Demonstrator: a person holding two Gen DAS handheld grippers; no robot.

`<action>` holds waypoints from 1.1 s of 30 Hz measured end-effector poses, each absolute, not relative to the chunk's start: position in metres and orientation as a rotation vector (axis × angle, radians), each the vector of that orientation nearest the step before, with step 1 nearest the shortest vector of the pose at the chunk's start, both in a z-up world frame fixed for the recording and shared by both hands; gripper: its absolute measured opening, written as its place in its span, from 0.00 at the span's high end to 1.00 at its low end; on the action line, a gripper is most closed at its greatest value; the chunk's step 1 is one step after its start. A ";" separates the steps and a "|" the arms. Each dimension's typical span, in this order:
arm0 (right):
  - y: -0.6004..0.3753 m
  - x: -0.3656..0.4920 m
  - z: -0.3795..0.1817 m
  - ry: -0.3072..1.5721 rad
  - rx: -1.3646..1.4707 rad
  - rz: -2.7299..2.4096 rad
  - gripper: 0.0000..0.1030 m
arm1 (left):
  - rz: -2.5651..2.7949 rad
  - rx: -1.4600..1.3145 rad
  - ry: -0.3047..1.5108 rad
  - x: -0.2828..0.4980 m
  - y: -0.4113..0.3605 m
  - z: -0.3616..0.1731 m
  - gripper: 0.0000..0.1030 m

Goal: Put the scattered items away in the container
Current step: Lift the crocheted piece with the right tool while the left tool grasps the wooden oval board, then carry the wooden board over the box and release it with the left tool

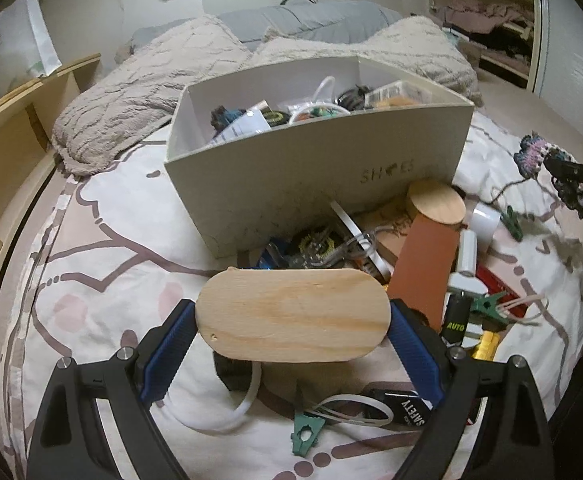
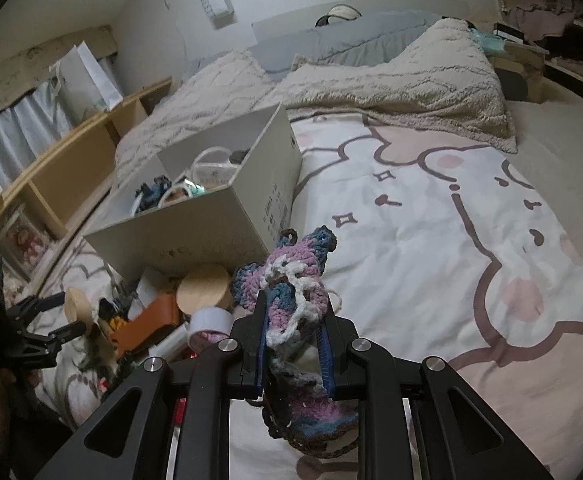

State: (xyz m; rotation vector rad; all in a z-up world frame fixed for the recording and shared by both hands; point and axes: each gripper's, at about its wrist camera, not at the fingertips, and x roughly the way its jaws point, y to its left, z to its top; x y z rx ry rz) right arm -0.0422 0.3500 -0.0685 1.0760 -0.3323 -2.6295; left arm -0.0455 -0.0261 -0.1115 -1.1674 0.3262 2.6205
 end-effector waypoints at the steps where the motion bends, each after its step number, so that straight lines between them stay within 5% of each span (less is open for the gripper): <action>1: 0.350 -0.040 -0.065 -0.337 1.057 -2.633 0.79 | 2.631 -1.157 0.316 -0.045 -0.028 -0.109 0.08; 33: 0.307 -0.049 0.053 -0.363 0.631 -2.589 0.79 | 2.844 -0.823 0.182 -0.082 -0.064 0.002 0.08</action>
